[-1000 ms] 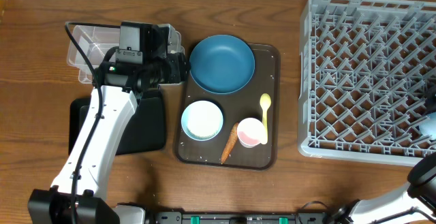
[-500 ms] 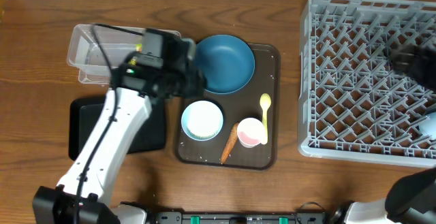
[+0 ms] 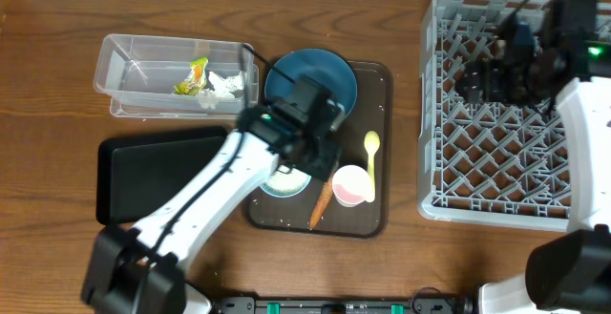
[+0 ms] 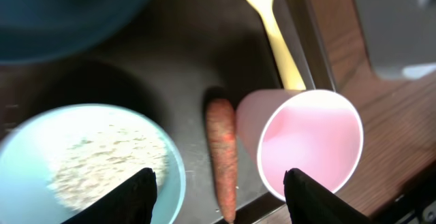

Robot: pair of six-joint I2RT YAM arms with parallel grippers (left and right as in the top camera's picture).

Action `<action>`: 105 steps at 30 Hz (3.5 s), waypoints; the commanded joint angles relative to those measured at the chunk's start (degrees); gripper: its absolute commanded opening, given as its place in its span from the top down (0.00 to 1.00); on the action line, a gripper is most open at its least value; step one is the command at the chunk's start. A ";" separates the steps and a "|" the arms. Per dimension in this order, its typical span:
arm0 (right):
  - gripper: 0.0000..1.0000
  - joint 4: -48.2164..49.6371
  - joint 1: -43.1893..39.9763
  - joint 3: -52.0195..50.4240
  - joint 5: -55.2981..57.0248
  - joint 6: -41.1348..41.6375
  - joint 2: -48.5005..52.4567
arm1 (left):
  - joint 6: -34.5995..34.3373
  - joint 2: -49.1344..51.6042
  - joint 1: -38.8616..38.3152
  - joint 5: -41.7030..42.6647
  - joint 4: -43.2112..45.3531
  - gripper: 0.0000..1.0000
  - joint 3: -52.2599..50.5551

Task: Sort waste into correct bins and load items into the dishwasher rack
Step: 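Reach the left gripper to the pink cup and grasp it, then lift the pink cup with the left gripper and hand it to the right gripper, then carry the pink cup right into the rack and release it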

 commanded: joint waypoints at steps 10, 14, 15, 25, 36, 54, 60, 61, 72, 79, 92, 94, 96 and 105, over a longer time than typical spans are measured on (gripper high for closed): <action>0.14 -0.48 1.27 -0.26 1.22 -0.63 2.21 | 0.92 9.64 -5.25 -0.98 1.57 0.60 -0.74; 0.14 -0.52 1.27 -0.26 1.25 -0.63 2.21 | 0.48 9.35 -5.16 -1.01 3.63 0.91 -0.70; 0.14 -0.52 1.27 -0.26 1.25 -0.63 2.21 | 0.48 8.85 -4.90 -0.98 4.20 0.94 -0.37; 0.12 0.96 0.74 -0.26 12.39 3.93 2.21 | -0.94 -2.29 3.93 -0.92 7.98 0.94 3.13; 0.14 9.33 0.52 -0.28 -14.78 -1.33 2.23 | -28.81 -3.48 22.29 29.64 32.06 0.94 2.45; 0.04 10.21 12.66 -0.28 -50.12 -37.29 2.23 | -33.24 5.14 23.21 65.83 55.06 0.93 2.45; 0.06 14.80 14.82 -0.28 -53.83 -37.27 2.23 | -33.22 5.14 22.73 67.04 55.25 0.94 2.45; 0.06 15.52 15.08 -0.28 -54.77 -37.29 2.23 | -33.22 5.14 22.73 67.01 55.23 0.94 2.45; 0.23 16.09 15.63 -0.28 -56.70 -37.27 2.23 | -33.22 5.14 22.75 67.01 55.28 0.94 2.45; 0.42 16.09 15.63 -0.28 -56.65 -37.27 2.23 | -33.20 5.14 22.75 66.99 55.28 0.94 2.45; 0.49 14.34 14.91 -0.26 -27.17 -19.21 2.10 | -14.64 5.14 22.82 45.92 38.10 0.35 2.27; 0.50 12.90 14.36 -0.26 -21.14 -17.31 1.88 | -11.50 5.07 22.82 35.41 30.97 0.33 2.27; 0.51 11.47 13.66 -0.24 -16.24 -16.33 1.51 | -8.92 4.61 22.93 27.74 25.53 0.33 2.27; 0.55 8.24 6.82 -0.04 -1.49 -10.36 -2.60 | -2.67 -4.59 22.93 -0.57 10.93 0.32 2.29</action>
